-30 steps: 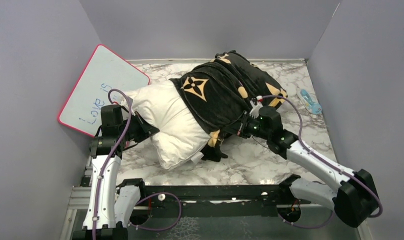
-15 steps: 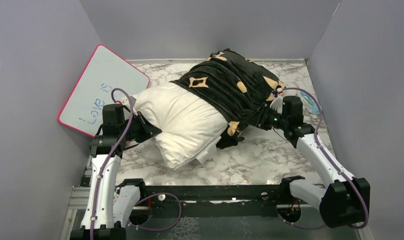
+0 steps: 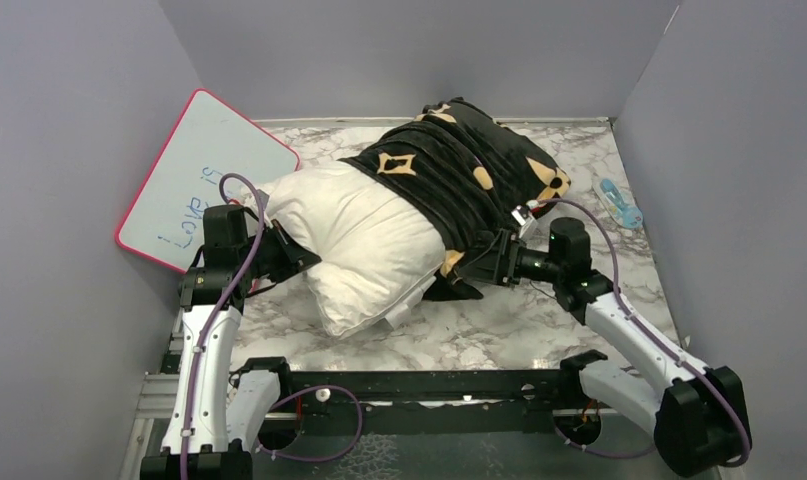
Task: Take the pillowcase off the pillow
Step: Remove the pillow from the pillowcase.
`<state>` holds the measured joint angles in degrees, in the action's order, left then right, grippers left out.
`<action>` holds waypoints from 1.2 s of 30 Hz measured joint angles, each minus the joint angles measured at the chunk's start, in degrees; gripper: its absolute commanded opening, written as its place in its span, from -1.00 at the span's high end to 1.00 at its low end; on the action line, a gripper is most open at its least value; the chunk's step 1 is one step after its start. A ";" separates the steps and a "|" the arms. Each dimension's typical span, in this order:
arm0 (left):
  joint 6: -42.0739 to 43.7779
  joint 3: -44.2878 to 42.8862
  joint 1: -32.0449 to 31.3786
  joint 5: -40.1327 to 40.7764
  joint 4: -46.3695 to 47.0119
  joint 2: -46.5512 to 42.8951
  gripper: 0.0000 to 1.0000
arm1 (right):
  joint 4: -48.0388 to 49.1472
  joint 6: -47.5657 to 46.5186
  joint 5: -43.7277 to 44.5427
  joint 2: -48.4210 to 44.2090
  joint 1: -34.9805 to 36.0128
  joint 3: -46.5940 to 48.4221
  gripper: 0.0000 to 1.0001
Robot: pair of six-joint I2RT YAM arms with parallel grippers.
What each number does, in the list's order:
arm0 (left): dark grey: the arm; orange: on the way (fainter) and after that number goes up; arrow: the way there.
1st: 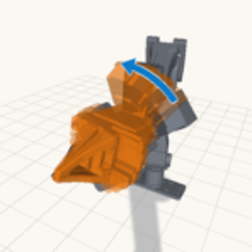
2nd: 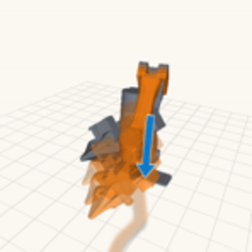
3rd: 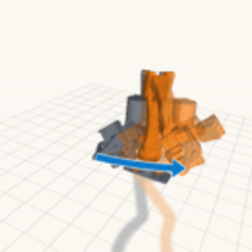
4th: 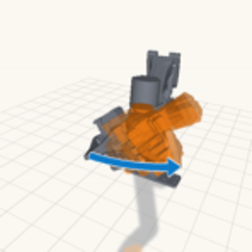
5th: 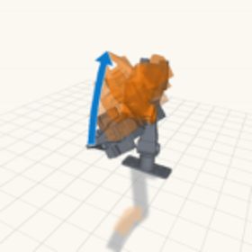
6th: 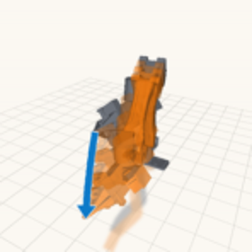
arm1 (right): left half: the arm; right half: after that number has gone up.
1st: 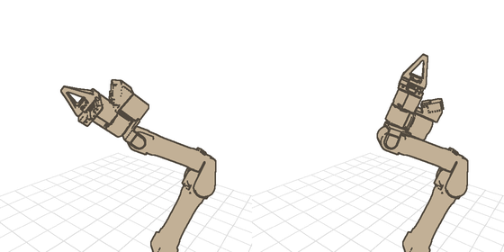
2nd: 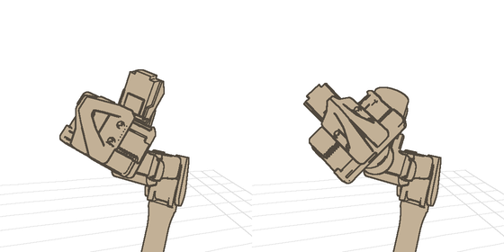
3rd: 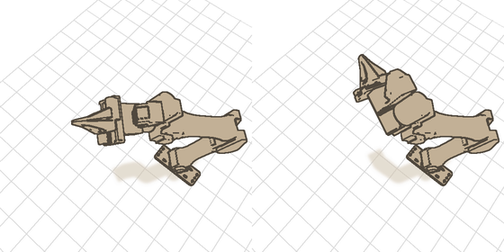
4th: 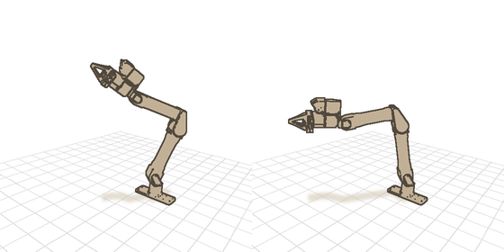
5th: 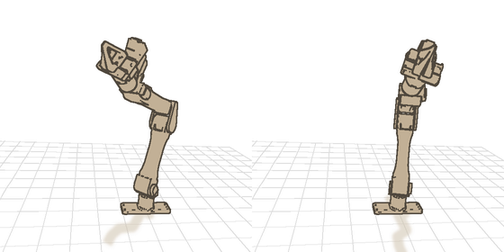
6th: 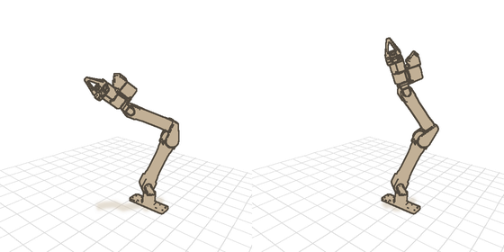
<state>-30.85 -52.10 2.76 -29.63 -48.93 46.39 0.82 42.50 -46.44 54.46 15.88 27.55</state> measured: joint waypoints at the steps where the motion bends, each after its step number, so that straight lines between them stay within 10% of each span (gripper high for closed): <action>1: 0.00 0.00 0.00 -0.02 0.00 0.02 1.00 | 1.38 0.66 0.26 0.94 1.55 0.00 -0.61; 9: -0.37 0.00 0.02 -0.07 -0.02 -0.33 1.00 | 7.50 4.24 9.92 13.20 8.24 2.91 0.94; 16: 0.04 -2.54 -0.11 0.46 -1.46 -0.52 1.00 | -6.62 -2.47 31.65 11.72 4.96 11.85 0.99; 25: 1.20 -3.06 -0.59 0.48 -2.67 -0.42 1.00 | -14.23 -11.34 20.50 6.60 -5.44 11.74 -0.31; 36: 2.75 -0.96 -0.52 1.03 -2.54 -1.95 1.00 | -23.43 -19.47 35.17 9.33 -6.25 37.66 -0.74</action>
<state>-28.10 -53.06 2.24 -28.60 -51.46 44.45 -22.61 23.03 -11.27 63.79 9.63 65.21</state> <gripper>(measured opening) 0.030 0.831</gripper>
